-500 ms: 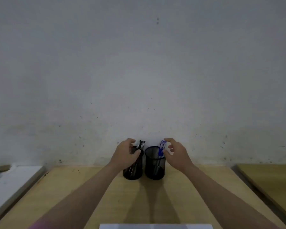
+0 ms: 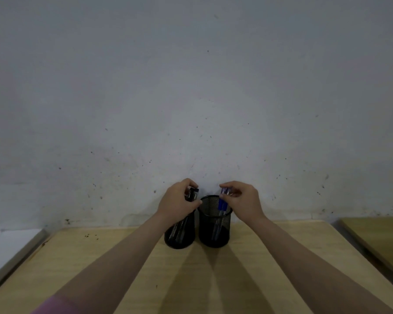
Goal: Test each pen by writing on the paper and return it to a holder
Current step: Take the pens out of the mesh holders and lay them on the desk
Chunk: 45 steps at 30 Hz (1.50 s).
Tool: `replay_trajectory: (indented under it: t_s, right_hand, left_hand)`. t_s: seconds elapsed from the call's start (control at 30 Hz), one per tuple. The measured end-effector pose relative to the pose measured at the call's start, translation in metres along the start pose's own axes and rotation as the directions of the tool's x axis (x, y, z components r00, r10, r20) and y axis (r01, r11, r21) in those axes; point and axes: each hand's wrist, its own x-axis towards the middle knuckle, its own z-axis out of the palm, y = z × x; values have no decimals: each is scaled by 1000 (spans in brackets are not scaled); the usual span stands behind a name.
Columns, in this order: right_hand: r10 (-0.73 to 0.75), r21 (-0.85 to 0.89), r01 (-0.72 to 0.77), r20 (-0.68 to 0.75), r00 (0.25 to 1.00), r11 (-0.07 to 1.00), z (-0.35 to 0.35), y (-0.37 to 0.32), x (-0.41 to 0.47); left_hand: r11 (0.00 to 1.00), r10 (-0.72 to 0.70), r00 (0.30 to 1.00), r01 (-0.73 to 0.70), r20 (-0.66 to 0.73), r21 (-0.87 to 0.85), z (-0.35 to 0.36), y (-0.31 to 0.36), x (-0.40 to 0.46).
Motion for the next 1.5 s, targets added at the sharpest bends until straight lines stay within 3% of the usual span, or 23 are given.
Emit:
replay_trajectory:
  t_s: [0.23,0.47,0.6,0.73,0.9,1.0,1.17,1.33,1.4,1.5]
  right_hand:
    - [-20,77,18,25,999,997,-11,-13,-5]
    - [-7,-73,22,195,981,997,-22,-34,-5]
    - [-82,-78,96,158,984,992,-36,-59,-6]
    - [-180,-67,182,41,983,981,-55,-90,-3]
    - [-203,84,205,-34,979,975,-75,-117,-21]
    - [-110,189,110,-10,994,976,-73,-113,-47]
    - [106,244,-112,39,994,963,-54,-73,-96]
    - [361,310,-361,60,931,880,-31,-29,-126]
    - [416,268,-415,53,908,870,-25,-15,-129]
    - [418,101,-418,20,908,903,-17,-1,-130]
  left_hand:
    - [997,46,998,-50,49,64,-1,-1,-3]
    - [1000,12,999,-13,47,17,-17,5,-9]
    - [997,66,996,-68,-60,-41,-37,16,-14]
    - [974,144,955,-183,-261,-132,-66,38,-17]
    - [916,103,898,-253,-428,-312,-95,59,-46]
    - [897,-18,901,-177,-433,-406,-87,54,-75]
    - [875,-254,907,67,-336,-480,-46,22,-118]
    - [793,-472,837,266,-277,-549,-12,-10,-138]
    - [821,-488,834,339,-256,-460,-10,-20,-141]
    - [907,-406,893,367,-193,-208,-11,-38,-143]
